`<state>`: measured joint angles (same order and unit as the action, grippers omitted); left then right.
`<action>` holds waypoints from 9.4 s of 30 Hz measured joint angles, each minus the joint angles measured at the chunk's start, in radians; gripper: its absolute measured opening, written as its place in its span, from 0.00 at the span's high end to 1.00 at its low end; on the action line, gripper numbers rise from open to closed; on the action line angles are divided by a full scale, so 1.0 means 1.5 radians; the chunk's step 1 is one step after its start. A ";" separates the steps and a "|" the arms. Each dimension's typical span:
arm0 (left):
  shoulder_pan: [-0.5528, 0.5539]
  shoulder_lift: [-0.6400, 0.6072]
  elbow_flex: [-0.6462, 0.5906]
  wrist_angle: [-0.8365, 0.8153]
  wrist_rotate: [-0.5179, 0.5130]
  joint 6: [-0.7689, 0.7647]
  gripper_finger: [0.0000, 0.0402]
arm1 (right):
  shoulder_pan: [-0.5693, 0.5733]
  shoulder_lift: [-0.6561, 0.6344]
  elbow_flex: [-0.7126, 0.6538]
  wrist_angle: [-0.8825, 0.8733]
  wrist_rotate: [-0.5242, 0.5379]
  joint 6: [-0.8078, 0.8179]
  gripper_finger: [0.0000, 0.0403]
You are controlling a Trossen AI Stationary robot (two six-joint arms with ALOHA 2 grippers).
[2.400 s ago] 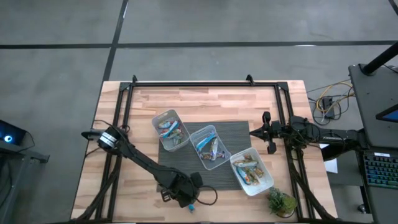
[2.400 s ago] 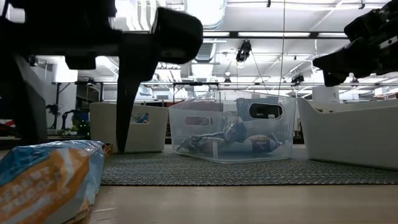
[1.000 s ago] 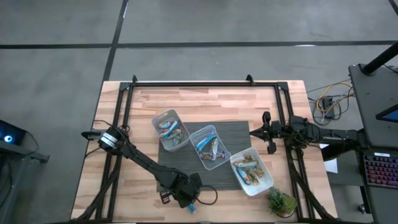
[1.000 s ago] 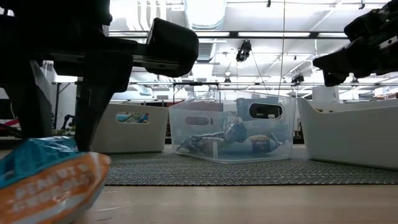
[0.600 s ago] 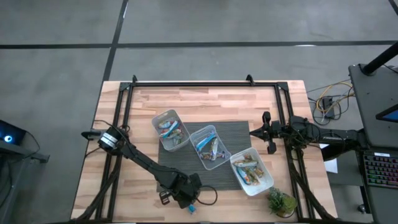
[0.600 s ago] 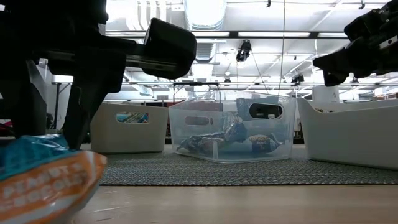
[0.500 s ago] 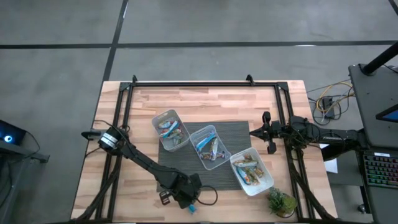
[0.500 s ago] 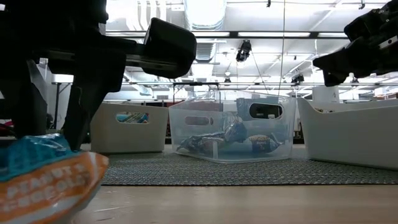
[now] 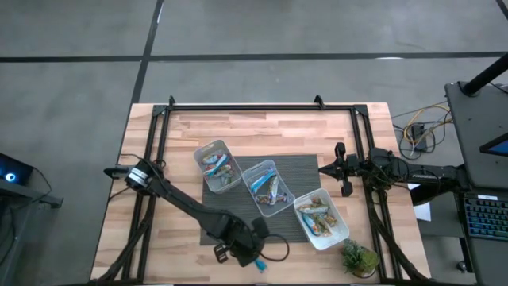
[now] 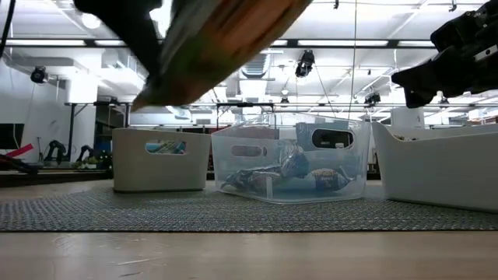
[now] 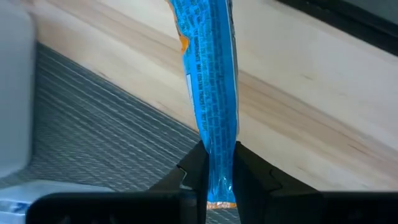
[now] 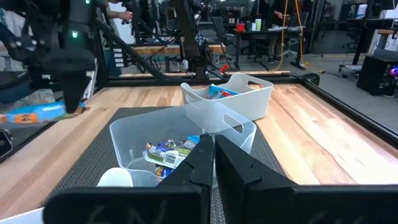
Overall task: Pick and place Granola Bars by type
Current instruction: Put the yellow granola bar into the white bin, then return to Home Position
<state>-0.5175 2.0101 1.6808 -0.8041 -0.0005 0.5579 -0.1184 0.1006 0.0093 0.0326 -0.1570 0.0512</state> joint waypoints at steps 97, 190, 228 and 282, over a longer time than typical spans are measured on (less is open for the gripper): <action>0.236 0.281 0.392 0.198 0.226 -0.677 0.82 | 0.000 0.001 0.000 0.000 0.000 -0.001 0.98; 0.298 -0.824 -0.880 0.735 0.064 -0.379 1.00 | 0.000 0.003 0.000 0.000 0.000 0.000 0.98; 0.297 -1.142 -1.095 0.731 0.064 -0.406 1.00 | 0.000 0.003 0.000 0.000 0.000 0.000 0.98; 0.297 -1.279 -1.114 0.553 0.051 -0.383 1.00 | 0.000 0.003 0.000 0.000 0.000 0.000 0.98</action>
<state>-0.0719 0.0910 0.0097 0.0257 0.0765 -0.0162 -0.1182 0.1055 0.0093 0.0326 -0.1570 0.0513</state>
